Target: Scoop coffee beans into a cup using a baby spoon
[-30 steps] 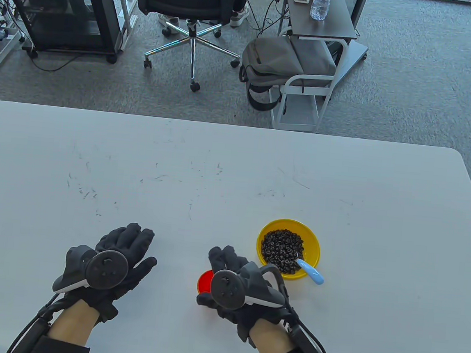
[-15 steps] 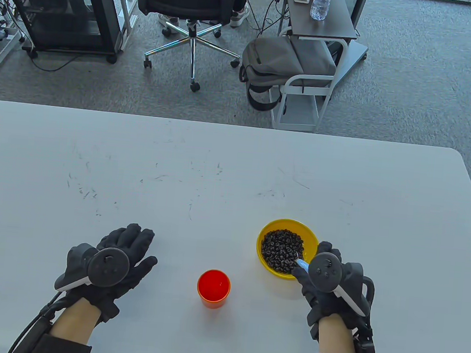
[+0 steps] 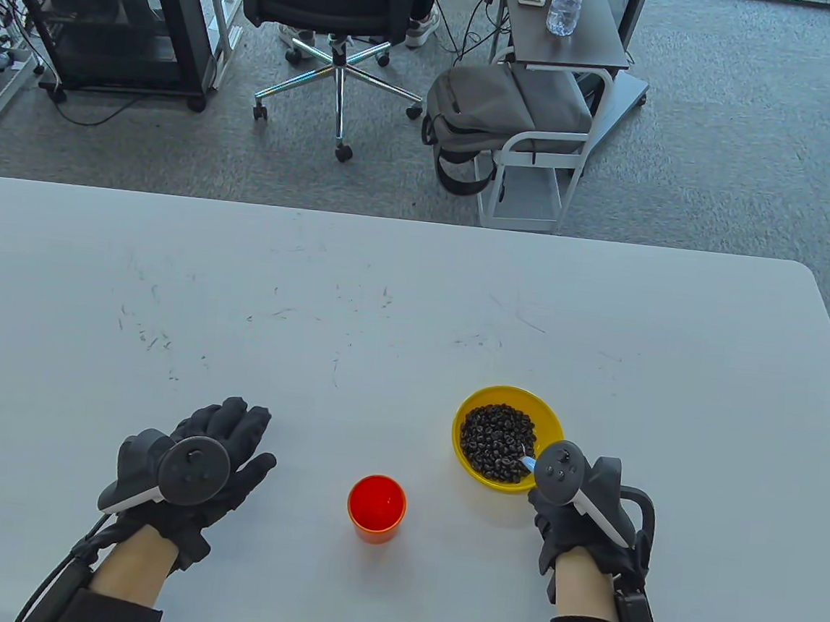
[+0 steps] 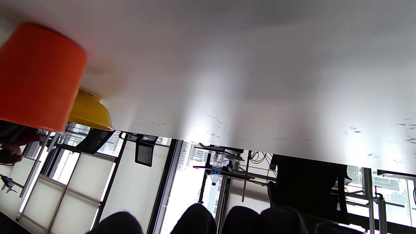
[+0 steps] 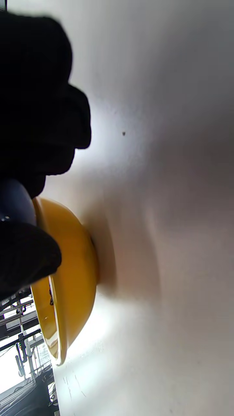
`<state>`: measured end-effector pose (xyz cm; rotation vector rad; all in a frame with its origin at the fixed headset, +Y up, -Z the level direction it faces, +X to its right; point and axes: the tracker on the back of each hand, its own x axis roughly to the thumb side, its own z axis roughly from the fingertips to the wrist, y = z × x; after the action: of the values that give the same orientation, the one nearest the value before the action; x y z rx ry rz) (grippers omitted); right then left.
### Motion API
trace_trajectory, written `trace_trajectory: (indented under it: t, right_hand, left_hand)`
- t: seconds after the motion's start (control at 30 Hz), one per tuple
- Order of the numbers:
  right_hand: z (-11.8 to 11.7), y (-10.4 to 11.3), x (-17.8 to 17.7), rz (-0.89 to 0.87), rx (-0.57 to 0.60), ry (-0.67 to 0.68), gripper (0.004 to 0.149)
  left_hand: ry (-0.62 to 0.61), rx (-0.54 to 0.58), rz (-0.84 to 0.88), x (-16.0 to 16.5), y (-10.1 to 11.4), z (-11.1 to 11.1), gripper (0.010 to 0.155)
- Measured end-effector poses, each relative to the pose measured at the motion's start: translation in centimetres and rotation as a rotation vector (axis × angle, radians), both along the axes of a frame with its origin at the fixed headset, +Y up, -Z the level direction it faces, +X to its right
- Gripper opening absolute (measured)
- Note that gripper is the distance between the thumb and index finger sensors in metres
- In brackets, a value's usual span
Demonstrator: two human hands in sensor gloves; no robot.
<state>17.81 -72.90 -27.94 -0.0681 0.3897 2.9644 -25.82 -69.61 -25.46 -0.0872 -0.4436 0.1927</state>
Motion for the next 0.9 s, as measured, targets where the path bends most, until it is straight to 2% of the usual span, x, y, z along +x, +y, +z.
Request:
trace_trajectory:
  t: [0.43, 0.9]
  right_hand:
    - [0.1, -0.1, 0.4, -0.01, 0.06, -0.023, 0.058]
    - [0.3, -0.7, 2.5, -0.222, 0.052, -0.123, 0.057]
  left_hand:
    - [-0.002, -0.013, 0.015, 0.0, -0.1, 0.0, 0.067]
    - [0.001, -0.011, 0.015, 0.0, -0.1, 0.0, 0.067]
